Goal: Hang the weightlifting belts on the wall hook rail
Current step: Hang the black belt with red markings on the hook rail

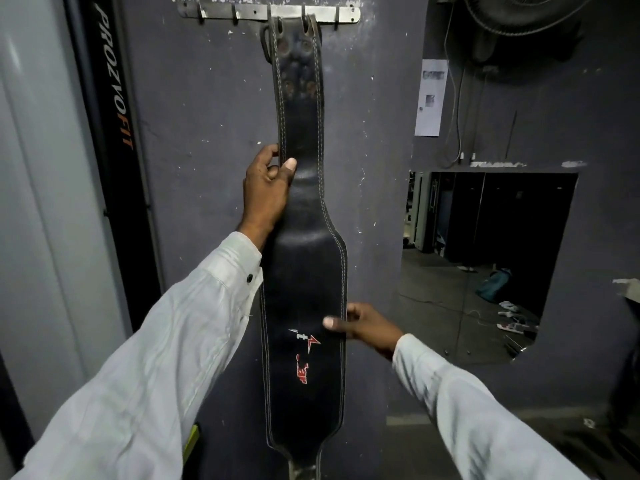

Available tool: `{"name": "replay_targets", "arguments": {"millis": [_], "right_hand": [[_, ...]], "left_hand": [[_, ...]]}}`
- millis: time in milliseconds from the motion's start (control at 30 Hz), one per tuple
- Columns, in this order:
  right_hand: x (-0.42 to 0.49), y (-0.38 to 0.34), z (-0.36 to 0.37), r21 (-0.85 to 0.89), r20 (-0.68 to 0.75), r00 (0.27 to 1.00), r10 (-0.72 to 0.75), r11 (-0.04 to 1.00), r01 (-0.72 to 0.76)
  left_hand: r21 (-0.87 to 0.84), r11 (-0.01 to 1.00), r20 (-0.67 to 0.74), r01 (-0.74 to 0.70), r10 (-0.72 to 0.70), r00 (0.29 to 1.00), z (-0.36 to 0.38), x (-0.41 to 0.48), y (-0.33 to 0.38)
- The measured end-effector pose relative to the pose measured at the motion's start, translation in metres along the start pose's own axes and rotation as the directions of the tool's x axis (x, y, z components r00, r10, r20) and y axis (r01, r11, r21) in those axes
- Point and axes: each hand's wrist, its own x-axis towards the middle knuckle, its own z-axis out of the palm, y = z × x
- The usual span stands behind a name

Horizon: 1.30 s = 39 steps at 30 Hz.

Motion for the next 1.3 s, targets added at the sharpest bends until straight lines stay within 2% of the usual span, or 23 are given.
{"name": "replay_targets", "arguments": {"millis": [100,200,333,433,467,533,567,767,900,1067,1200,1300], "right_hand": [[0.014,-0.066,-0.004,0.085,-0.135,0.973,-0.19,0.976,0.202],[0.029,-0.128,-0.004,0.092,-0.257,0.897,-0.359,0.915,0.392],[0.043,-0.162,0.002,0.197,-0.294,0.852,-0.434,0.844,0.498],[0.045,-0.164,0.005,0.247,-0.353,0.805,-0.476,0.783,0.571],[0.044,-0.165,0.005,0.239,-0.376,0.791,-0.482,0.775,0.585],[0.042,-0.168,0.006,0.204,-0.416,0.763,-0.495,0.767,0.609],[0.042,-0.169,0.007,0.186,-0.433,0.749,-0.501,0.764,0.618],[0.044,-0.171,0.015,0.175,-0.47,0.739,-0.483,0.769,0.614],[0.046,-0.17,0.013,0.173,-0.491,0.736,-0.467,0.776,0.607],[0.049,-0.164,0.014,0.143,-0.521,0.723,-0.455,0.788,0.599],[0.049,-0.17,0.011,0.162,-0.545,0.715,-0.438,0.782,0.602],[0.05,-0.17,0.012,0.18,-0.556,0.717,-0.421,0.781,0.598]], "left_hand": [[-0.038,0.999,0.016,0.001,0.0,1.0,0.007,-0.005,-0.001],[-0.016,1.0,0.035,-0.014,0.015,0.999,0.018,-0.016,0.0],[0.084,0.996,0.063,-0.025,0.019,0.998,0.019,-0.014,0.009],[0.251,0.968,0.192,0.015,-0.065,0.979,-0.001,-0.018,0.004],[0.256,0.965,0.272,0.058,-0.129,0.954,-0.009,-0.028,-0.002],[0.192,0.958,0.447,0.213,-0.279,0.85,-0.024,-0.052,-0.015],[0.175,0.949,0.483,0.262,-0.314,0.817,-0.029,-0.06,-0.022],[0.177,0.961,0.342,0.211,-0.261,0.903,-0.028,-0.069,-0.027],[0.139,0.933,0.399,0.333,-0.361,0.843,-0.041,-0.085,-0.033],[0.113,0.934,0.33,0.34,-0.358,0.873,-0.043,-0.095,-0.043],[0.156,0.902,0.438,0.403,-0.429,0.79,-0.052,-0.112,-0.055],[0.138,0.913,0.407,0.384,-0.406,0.818,-0.051,-0.118,-0.055]]}}
